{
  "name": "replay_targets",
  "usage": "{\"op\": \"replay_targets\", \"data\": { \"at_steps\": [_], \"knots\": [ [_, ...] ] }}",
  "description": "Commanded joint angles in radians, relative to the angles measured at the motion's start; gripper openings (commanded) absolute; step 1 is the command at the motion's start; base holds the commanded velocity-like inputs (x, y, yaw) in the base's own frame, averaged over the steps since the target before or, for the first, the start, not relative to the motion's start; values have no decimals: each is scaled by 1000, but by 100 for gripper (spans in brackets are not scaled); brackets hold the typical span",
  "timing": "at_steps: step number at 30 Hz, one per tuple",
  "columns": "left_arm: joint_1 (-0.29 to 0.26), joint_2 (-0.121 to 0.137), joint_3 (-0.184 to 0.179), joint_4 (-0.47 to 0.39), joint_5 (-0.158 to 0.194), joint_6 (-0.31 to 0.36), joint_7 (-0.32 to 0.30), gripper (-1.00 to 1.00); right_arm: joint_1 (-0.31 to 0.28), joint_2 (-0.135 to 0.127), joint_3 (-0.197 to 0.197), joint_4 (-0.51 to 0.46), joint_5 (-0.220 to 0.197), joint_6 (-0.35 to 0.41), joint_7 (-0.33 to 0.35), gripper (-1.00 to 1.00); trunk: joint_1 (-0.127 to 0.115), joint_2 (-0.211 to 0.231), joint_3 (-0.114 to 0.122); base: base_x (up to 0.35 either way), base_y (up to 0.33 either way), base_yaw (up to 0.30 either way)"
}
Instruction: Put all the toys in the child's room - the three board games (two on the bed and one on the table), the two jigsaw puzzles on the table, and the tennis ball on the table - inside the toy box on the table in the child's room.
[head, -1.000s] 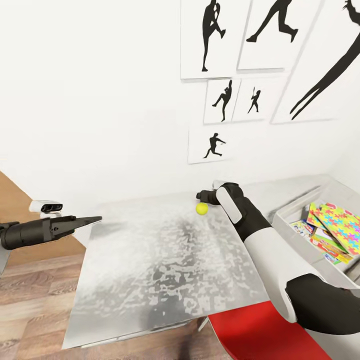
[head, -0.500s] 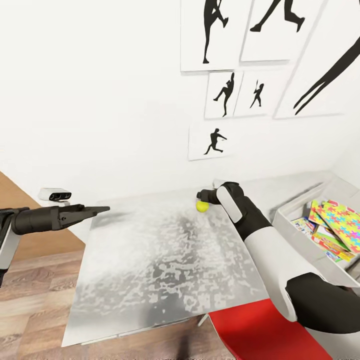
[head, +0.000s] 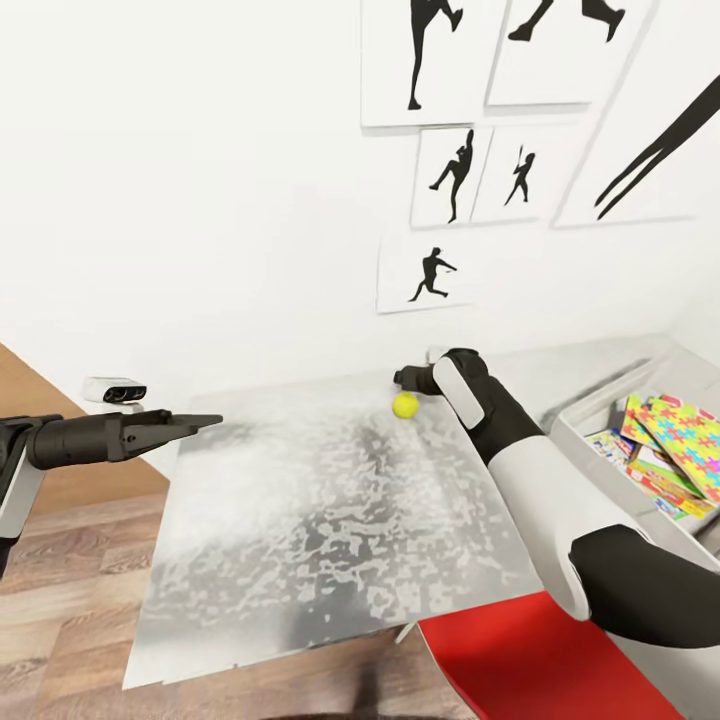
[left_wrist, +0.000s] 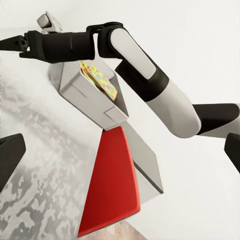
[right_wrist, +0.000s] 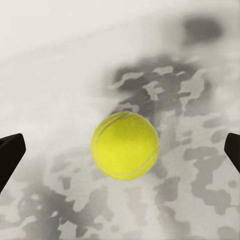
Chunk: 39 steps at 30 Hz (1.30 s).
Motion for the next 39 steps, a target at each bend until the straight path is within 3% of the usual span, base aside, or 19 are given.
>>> {"op": "replay_targets", "data": {
  "at_steps": [1, 39],
  "knots": [
    [-1, 1, 0, 0, -1, 11, -4, 100, -2, -1, 3, 0, -11, 1, -10, 100, 0, -2, -3, 0, 0, 0],
    [-2, 2, 1, -1, -2, 11, -4, 100, -49, 2, 2, 24, -11, -1, -10, 100, 0, -2, -65, 0, 0, 0]
  ]
}}
